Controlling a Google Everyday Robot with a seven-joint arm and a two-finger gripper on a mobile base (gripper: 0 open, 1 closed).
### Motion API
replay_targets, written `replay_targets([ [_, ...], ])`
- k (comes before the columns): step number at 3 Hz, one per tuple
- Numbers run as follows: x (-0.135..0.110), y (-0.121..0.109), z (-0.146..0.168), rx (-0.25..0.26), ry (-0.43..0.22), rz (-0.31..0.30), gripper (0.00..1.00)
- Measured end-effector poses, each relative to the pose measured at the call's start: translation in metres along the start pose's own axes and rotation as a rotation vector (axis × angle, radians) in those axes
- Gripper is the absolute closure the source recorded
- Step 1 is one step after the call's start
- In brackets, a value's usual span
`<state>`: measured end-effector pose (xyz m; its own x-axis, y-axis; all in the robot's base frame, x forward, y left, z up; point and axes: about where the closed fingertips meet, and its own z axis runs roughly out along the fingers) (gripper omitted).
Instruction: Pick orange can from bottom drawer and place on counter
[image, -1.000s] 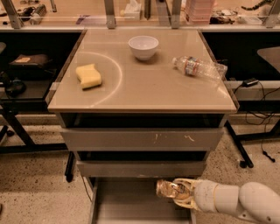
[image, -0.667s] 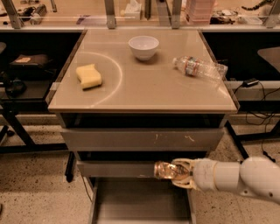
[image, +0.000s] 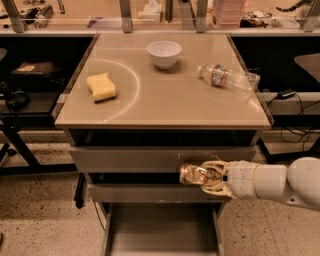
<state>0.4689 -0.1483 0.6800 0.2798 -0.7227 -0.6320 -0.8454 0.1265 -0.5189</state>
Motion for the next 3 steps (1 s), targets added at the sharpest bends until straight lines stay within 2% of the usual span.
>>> replay_targets([
  [1,-0.022,-0.006,-0.002,0.000,-0.005,-0.058,1.00],
  [2,-0.064,-0.029,-0.018,0.010,-0.014,-0.139,1.00],
  [3,-0.118,-0.061,-0.040,0.006,-0.053,-0.220,1.00],
])
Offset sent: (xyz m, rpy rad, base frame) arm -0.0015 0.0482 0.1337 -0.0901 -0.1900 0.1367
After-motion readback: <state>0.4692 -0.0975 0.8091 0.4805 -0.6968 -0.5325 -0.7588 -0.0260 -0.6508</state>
